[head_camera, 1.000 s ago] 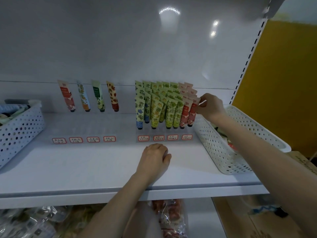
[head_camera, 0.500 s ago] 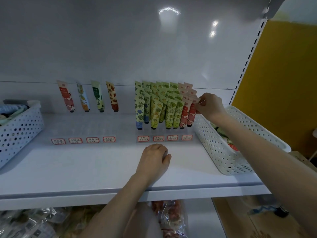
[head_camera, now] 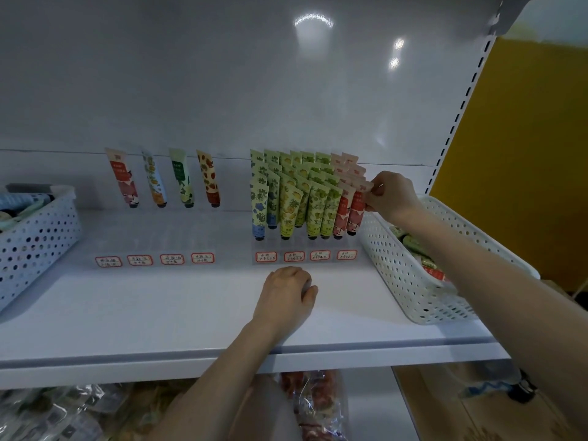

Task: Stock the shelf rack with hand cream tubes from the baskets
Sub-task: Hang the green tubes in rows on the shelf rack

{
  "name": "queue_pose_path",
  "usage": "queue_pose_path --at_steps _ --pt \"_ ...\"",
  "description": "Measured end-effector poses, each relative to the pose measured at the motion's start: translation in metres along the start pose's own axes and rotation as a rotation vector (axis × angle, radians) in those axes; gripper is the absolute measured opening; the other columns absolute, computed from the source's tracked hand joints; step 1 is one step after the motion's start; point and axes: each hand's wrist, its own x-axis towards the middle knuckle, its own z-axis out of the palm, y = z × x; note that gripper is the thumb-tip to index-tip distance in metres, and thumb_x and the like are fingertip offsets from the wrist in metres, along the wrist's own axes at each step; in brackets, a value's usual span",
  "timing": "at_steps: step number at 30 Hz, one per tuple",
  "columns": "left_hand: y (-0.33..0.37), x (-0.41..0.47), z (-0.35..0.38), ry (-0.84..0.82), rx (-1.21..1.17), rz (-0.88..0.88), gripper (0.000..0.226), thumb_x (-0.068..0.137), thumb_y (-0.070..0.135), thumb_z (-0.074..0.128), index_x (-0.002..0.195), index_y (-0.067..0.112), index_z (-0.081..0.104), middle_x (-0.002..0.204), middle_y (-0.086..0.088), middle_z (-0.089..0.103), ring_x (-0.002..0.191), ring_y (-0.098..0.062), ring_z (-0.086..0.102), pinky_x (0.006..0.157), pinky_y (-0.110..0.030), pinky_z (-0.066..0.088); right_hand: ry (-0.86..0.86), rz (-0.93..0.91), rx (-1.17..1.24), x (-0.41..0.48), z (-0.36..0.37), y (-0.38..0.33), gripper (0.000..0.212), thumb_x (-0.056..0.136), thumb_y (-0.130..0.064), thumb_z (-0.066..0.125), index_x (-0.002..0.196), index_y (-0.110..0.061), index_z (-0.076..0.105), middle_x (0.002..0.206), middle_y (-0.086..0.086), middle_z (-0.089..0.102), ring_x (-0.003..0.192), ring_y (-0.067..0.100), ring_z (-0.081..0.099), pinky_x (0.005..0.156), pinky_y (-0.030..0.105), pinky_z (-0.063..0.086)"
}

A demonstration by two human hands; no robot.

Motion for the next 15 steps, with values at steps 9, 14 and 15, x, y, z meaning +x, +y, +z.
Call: queue_pose_path --at_steps 9,14,15 --pt "0.0003 0.0006 -0.0006 -0.014 0.000 -0.009 0.023 0.091 0.026 0.049 0.080 0.009 0.061 0.082 0.000 0.059 0.081 -0.017 0.050 0.078 -0.031 0.042 -0.003 0.018 -0.048 -0.0020 0.0011 -0.0053 0.018 0.087 -0.001 0.050 0.093 0.013 0.060 0.090 0.027 0.067 0.088 0.037 0.064 0.065 0.035 0.050" --pt "0.0007 0.0011 -0.0007 -0.017 -0.001 -0.015 0.024 0.091 0.026 0.049 0.084 0.008 0.062 0.084 -0.002 0.060 0.083 -0.018 0.051 0.080 -0.032 0.042 -0.035 0.028 -0.089 -0.0032 -0.0017 -0.0067 0.022 0.086 0.002 0.049 0.064 -0.001 0.052 0.089 0.029 0.068 0.089 0.038 0.065 0.054 0.027 0.044" --pt "0.0008 0.0011 -0.0008 -0.018 0.000 -0.016 0.024 0.091 0.026 0.049 0.084 0.008 0.063 0.084 -0.002 0.060 0.083 -0.018 0.051 0.081 -0.032 0.043 -0.040 0.026 -0.092 -0.0031 -0.0019 -0.0068 0.027 0.086 0.003 0.049 0.060 -0.006 0.048 0.089 0.028 0.068 0.088 0.038 0.065 0.055 0.027 0.044"
